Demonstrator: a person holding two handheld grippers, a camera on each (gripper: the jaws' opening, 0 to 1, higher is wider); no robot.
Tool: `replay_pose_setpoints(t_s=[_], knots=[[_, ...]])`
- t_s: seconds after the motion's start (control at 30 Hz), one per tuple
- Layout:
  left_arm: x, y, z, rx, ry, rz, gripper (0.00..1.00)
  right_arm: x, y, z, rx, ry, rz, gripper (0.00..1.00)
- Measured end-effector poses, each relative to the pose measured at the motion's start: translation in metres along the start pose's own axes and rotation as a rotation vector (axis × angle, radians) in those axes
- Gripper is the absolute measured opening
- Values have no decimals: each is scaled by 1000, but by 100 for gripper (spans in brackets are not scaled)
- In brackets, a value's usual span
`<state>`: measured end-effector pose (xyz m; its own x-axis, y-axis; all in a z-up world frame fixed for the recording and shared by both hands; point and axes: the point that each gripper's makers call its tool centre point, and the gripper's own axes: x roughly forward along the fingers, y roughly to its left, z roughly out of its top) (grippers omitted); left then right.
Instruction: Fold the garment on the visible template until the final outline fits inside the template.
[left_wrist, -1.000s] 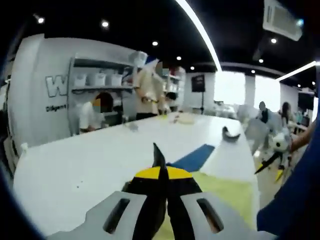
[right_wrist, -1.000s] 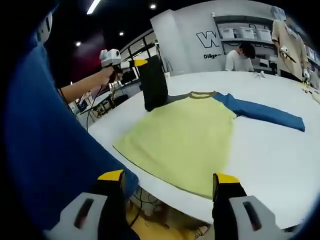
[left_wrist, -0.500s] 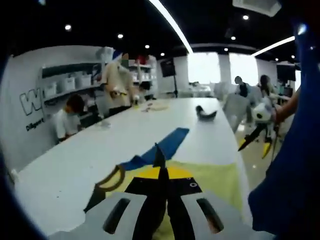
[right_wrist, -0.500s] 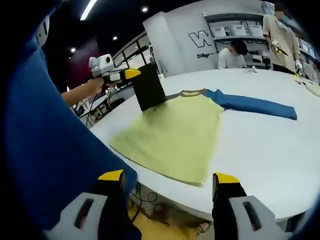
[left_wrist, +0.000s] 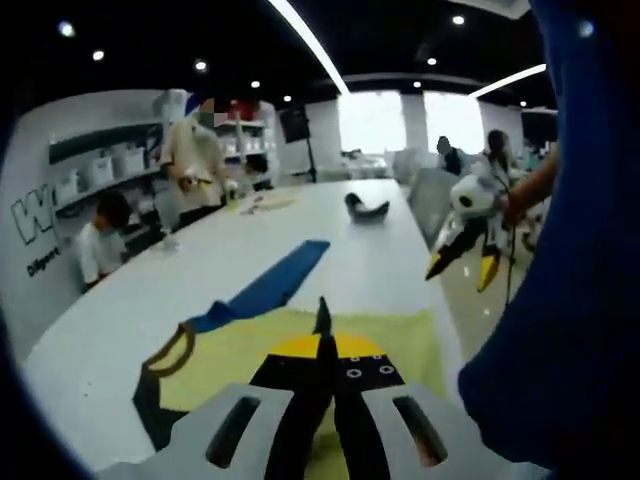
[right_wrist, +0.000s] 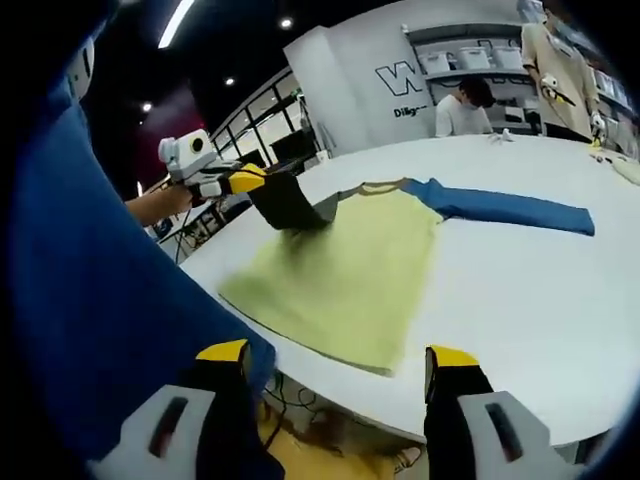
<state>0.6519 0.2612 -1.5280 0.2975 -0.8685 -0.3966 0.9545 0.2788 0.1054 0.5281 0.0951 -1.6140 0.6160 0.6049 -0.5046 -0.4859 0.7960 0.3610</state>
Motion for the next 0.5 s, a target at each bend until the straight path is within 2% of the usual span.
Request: replay_pose_setpoints(t_s=[0.2, 0.4, 0.5], knots=[[13, -7, -12, -4, 16, 15, 0, -1, -2, -5, 8, 4, 6, 68], [30, -11, -23, -36, 10, 81, 0, -5, -5, -7, 13, 2, 1, 68], [36, -17, -28, -36, 12, 78, 0, -6, -5, -7, 16, -1, 0, 68]])
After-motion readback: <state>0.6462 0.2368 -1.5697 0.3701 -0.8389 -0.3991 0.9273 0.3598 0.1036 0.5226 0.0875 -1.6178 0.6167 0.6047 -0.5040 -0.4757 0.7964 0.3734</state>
